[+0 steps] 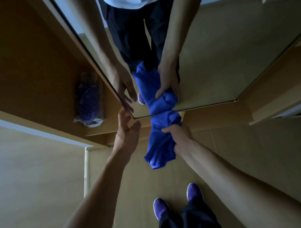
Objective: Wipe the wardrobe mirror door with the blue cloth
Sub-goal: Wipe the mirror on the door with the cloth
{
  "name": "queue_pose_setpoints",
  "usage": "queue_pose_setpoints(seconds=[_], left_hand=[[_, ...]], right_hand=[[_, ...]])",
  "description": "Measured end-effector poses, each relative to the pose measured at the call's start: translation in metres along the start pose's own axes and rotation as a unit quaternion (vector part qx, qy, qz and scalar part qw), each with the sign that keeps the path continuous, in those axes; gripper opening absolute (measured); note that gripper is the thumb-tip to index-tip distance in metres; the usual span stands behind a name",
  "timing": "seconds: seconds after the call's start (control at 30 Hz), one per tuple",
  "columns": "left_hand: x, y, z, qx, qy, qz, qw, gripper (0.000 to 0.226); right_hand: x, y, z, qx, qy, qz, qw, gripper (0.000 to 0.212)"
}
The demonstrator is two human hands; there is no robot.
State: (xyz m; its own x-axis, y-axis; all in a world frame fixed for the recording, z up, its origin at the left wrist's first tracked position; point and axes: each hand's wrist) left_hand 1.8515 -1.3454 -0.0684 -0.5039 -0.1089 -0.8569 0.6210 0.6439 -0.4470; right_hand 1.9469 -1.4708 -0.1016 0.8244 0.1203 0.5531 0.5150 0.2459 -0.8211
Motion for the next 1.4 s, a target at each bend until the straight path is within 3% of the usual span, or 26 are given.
queue_pose_setpoints(seconds=[0.2,0.43,0.9,1.23,1.4], left_hand=[[-0.005,-0.001,0.025,-0.056,-0.028,0.007,0.998,0.066],[-0.01,0.002,0.035,-0.087,-0.029,0.0,0.996,0.074],[-0.017,-0.001,0.046,-0.087,-0.008,-0.009,0.996,0.087],[-0.014,0.0,0.05,-0.082,-0.001,-0.015,0.996,0.092],[-0.01,-0.003,0.055,-0.093,0.037,-0.036,0.994,0.092]], right_hand=[[0.023,0.004,-0.039,-0.069,0.009,-0.016,0.997,0.021],[0.057,0.01,-0.106,-0.134,0.027,-0.041,0.99,0.029],[0.045,0.011,-0.072,-0.062,-0.028,-0.033,0.997,0.025],[0.081,0.019,-0.134,-0.143,0.004,-0.069,0.987,0.031],[0.088,0.025,-0.15,-0.146,-0.029,-0.079,0.986,0.028]])
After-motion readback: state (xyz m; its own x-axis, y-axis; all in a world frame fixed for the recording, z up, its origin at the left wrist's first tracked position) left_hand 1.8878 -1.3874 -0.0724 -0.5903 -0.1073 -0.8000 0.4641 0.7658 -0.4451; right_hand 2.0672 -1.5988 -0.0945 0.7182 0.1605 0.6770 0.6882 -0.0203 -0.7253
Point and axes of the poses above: each hand's wrist, its own y-axis towards the middle knuckle, its own z-axis out of the palm, x = y × z, and after that the axes turned 2 degrees about -y, right-handed
